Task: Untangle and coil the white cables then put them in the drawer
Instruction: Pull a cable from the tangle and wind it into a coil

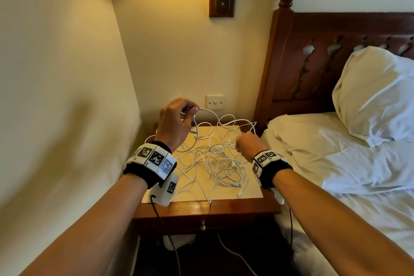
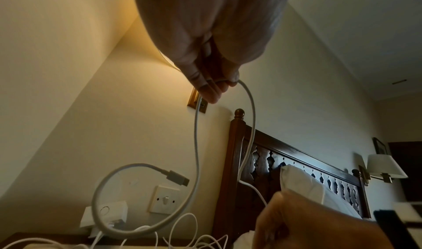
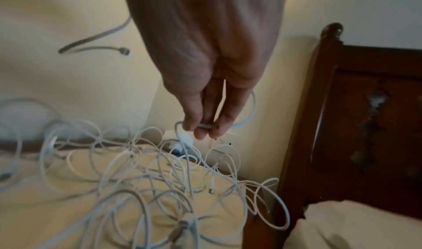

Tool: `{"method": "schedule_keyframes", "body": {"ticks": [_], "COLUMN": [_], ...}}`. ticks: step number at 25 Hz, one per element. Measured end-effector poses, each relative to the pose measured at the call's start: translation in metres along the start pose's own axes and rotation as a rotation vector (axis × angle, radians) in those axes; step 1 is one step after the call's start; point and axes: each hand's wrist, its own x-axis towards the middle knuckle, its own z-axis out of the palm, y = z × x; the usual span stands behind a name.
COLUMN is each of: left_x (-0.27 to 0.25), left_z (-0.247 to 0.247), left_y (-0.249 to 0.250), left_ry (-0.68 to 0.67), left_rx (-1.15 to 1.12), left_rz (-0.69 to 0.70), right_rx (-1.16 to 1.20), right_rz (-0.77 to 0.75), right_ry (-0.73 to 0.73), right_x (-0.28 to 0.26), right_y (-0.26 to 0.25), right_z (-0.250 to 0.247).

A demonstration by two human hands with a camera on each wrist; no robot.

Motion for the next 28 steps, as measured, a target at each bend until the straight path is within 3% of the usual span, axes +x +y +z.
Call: {"method": "schedule_keyframes", "body": {"ticks": [9,14,24,28], "left_x": [-0.008,-0.02,-0.032,-0.033], "left_z": [0.007,0.012,0.039,0.055], "left_y": [0.009,0.013,-0.004,-0.021], "left_ry": [-0.116,-0.177,-0.208,-0.178], "left_rx": [-0.002,-0.023,0.083,0.093], "left_rz": [-0.041,-0.055,-0.082,-0.122], "right_rx": [0.248,0.231,0.217,0.255], "right_rz": [0.148,0.201,0.319,0.153], "right_ry": [0.112,0.029,0.11,0.142], "right_x": [-0.006,-0.015,-0.02,-0.021], "right_y": [0.006,0.014,0.039,0.055], "right_z": [0.014,0.031,0.051,0.07]}}
